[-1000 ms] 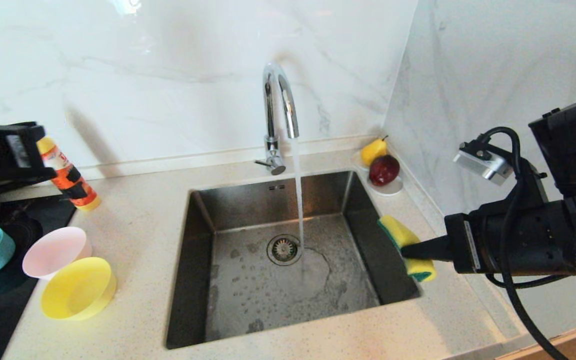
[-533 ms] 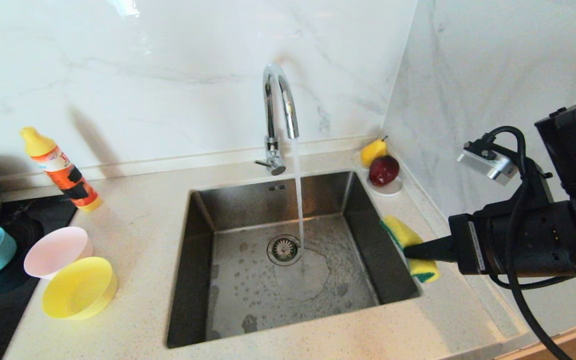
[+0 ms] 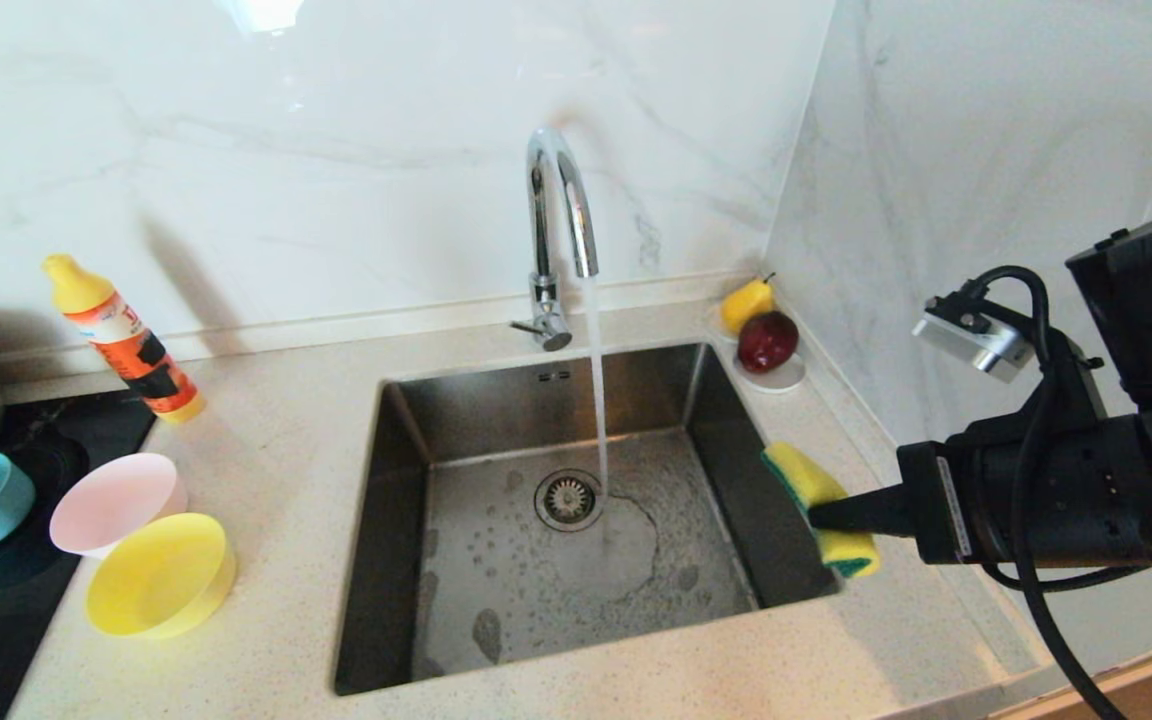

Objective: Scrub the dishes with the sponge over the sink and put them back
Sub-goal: Put down the sponge

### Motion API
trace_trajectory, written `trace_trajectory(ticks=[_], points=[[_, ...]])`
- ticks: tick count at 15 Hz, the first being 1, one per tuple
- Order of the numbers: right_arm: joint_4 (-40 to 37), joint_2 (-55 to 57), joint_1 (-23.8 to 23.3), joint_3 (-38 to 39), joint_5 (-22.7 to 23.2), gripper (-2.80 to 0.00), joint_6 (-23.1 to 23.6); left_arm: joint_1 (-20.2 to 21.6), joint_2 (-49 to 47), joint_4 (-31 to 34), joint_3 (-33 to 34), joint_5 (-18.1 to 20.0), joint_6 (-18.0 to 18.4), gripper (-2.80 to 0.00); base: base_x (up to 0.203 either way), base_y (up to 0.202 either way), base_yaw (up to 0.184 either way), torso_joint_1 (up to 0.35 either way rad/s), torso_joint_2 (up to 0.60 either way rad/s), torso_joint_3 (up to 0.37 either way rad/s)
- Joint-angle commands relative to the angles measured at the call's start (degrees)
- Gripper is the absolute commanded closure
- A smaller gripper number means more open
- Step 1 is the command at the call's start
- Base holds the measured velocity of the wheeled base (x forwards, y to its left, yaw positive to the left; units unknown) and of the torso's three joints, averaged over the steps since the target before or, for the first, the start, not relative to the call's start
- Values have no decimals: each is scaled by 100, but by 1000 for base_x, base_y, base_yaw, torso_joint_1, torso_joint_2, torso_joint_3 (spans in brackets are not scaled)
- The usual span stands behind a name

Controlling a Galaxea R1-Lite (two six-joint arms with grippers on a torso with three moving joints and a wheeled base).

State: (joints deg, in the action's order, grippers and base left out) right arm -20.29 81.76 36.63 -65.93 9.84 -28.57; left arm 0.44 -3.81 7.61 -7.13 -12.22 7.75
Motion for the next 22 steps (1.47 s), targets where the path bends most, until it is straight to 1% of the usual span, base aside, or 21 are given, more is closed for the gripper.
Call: trace_trajectory(ticks=[1, 2, 3, 5, 7, 12, 14, 16, 17, 20, 22], points=[[-11, -10, 2, 19, 9, 0, -8, 9, 319, 51, 142, 724, -218, 0, 0, 0, 0, 0, 0, 0], [-11, -19, 2, 10, 9, 0, 0, 9, 356, -6, 328, 1073, -257, 0, 0, 0, 0, 0, 0, 0], [-11, -42, 2, 19, 9, 0, 0, 9, 371, -134, 446, 1224, -293, 0, 0, 0, 0, 0, 0, 0], [-11, -133, 2, 29, 9, 0, 10, 9, 375, -165, 526, 1236, -266, 0, 0, 0, 0, 0, 0, 0], [-11, -144, -2, 28, 1, 0, 21, 9, 372, -198, 538, 1239, -330, 0, 0, 0, 0, 0, 0, 0], [-19, -394, -51, 301, -124, 0, 579, 9, 372, -198, 538, 1239, -344, 0, 0, 0, 0, 0, 0, 0], [-57, -502, -52, 503, -377, 0, 1003, 9, 372, -198, 538, 1239, -344, 0, 0, 0, 0, 0, 0, 0], [-27, -555, -51, 713, -935, 0, 1554, 9, 372, -198, 538, 1240, -344, 0, 0, 0, 0, 0, 0, 0], [-22, -601, -9, 758, -1188, 0, 1704, 9, 372, -198, 538, 1239, -344, 0, 0, 0, 0, 0, 0, 0], [-28, -591, 46, 886, -1395, 0, 1758, 9, 372, -198, 538, 1239, -344, 0, 0, 0, 0, 0, 0, 0], [-14, -579, 46, 1054, -1933, 0, 1861, 9, 372, -198, 538, 1239, -344, 0, 0, 0, 0, 0, 0, 0]])
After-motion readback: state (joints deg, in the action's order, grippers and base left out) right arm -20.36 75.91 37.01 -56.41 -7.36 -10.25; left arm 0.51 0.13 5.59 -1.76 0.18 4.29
